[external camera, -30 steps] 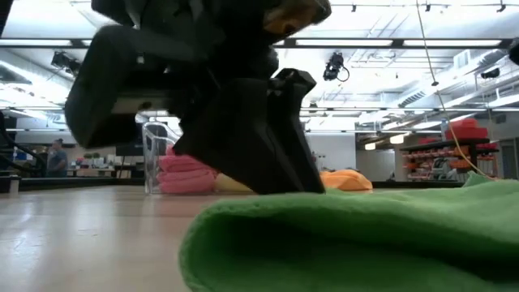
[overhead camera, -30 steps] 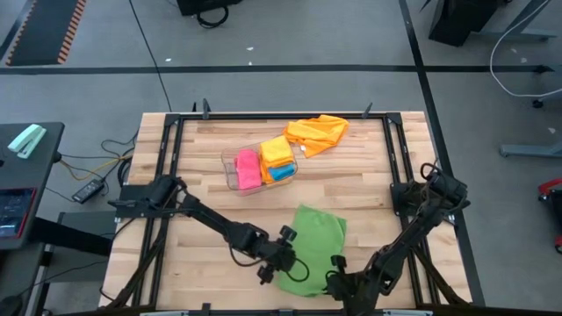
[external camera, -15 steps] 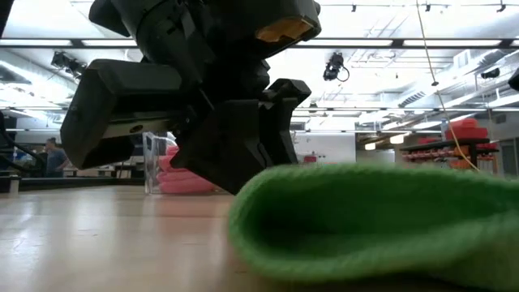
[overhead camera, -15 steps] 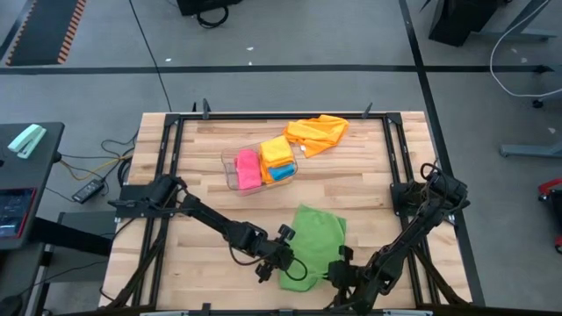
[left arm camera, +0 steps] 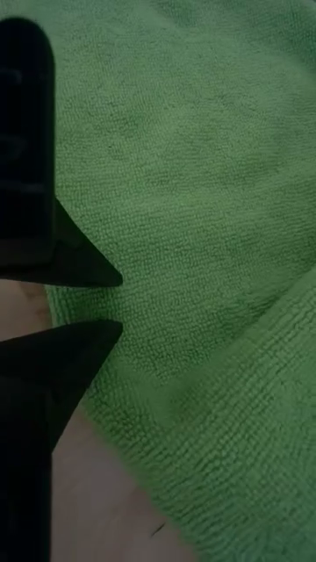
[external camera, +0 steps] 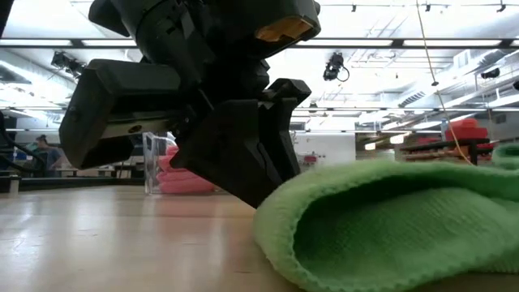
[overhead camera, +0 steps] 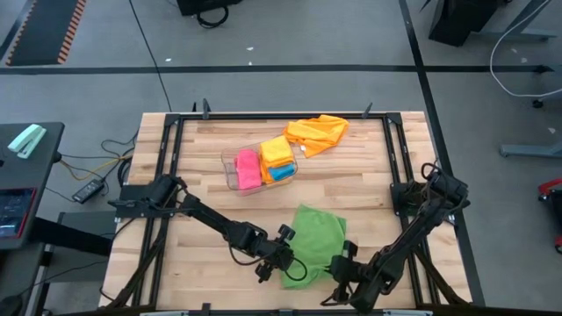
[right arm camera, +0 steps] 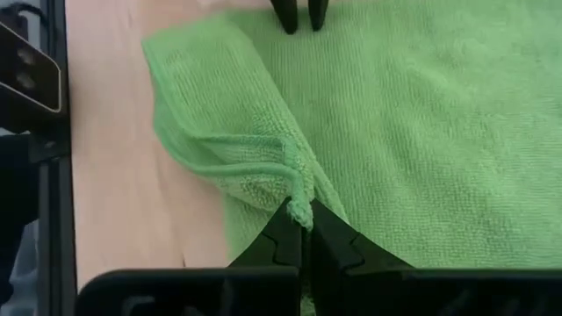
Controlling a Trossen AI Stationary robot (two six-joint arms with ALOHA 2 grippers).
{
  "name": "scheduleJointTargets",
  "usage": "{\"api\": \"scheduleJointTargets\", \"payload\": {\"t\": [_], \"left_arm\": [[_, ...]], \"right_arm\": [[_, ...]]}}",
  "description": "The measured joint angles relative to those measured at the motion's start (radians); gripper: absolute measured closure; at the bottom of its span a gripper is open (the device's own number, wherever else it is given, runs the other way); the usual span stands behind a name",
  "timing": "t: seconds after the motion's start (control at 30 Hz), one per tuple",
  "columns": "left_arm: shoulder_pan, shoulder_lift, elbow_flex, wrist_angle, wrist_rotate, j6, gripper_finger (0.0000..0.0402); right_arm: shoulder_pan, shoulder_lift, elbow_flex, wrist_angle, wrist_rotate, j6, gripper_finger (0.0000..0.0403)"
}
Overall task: Fold microfiber towels
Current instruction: Fold the green microfiber cloth
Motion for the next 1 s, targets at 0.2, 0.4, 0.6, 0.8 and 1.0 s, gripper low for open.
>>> {"api": "scheduleJointTargets", "payload": {"t": [0.2, 0.4, 0.6, 0.8, 1.0], "left_arm": [[0.000, 0.000, 0.000, 0.000, 0.000, 0.007, 0.0317], [-0.009, -0.003, 0.000, -0.010, 0.004, 0.035, 0.0319], [-0.060, -0.062, -0.001, -0.086, -0.011, 0.149, 0.0326], [-0.124, -0.103, -0.001, -0.079, -0.032, 0.271, 0.0310], [-0.162, -0.070, -0.001, -0.039, 0.000, 0.293, 0.0251]], "right_arm": [[-0.001, -0.054, 0.000, 0.032, -0.015, -0.056, 0.0395], [-0.009, -0.050, 0.000, 0.062, -0.046, -0.098, 0.0395], [-0.014, -0.049, 0.000, 0.061, -0.047, -0.091, 0.0395], [-0.016, -0.049, 0.000, 0.058, -0.046, -0.069, 0.0395], [-0.016, -0.049, 0.000, 0.057, -0.052, -0.018, 0.0395]]}}
